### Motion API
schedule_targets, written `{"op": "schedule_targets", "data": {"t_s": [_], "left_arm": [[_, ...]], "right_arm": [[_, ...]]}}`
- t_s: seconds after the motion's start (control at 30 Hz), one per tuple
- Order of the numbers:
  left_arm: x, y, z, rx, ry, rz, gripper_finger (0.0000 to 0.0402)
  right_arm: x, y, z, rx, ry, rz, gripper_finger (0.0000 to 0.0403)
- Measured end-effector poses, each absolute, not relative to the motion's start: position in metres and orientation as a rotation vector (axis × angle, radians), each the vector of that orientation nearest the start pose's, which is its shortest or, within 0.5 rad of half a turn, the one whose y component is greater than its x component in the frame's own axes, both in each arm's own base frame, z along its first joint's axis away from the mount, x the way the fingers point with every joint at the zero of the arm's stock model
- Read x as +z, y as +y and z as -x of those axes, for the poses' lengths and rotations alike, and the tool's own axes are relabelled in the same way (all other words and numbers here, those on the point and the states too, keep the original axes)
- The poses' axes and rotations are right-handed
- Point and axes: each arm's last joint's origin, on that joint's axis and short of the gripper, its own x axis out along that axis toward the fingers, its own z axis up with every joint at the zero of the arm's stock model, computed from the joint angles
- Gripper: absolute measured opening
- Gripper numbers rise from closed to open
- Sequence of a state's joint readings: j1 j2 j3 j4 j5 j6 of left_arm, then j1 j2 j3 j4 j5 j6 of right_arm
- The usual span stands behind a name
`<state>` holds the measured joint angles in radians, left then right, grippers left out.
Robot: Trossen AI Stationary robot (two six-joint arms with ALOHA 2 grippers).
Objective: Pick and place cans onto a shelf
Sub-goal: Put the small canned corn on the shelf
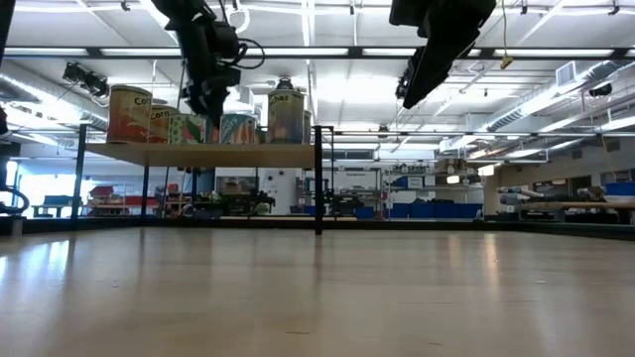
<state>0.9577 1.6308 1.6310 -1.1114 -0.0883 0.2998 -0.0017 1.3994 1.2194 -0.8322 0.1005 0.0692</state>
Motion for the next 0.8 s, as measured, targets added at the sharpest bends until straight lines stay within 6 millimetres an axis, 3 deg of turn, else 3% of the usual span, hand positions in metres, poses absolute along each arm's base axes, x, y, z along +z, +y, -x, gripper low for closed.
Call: {"op": "schedule_targets", "data": {"t_s": [0.8], "left_arm": [[0.3306, 0.2688, -0.1852, 0.711, 1.174, 0.347, 0.0291]], "right_arm": [[0.2969, -0.0033, -0.2779, -0.137, 1.007, -0.028, 0.0382]]}}
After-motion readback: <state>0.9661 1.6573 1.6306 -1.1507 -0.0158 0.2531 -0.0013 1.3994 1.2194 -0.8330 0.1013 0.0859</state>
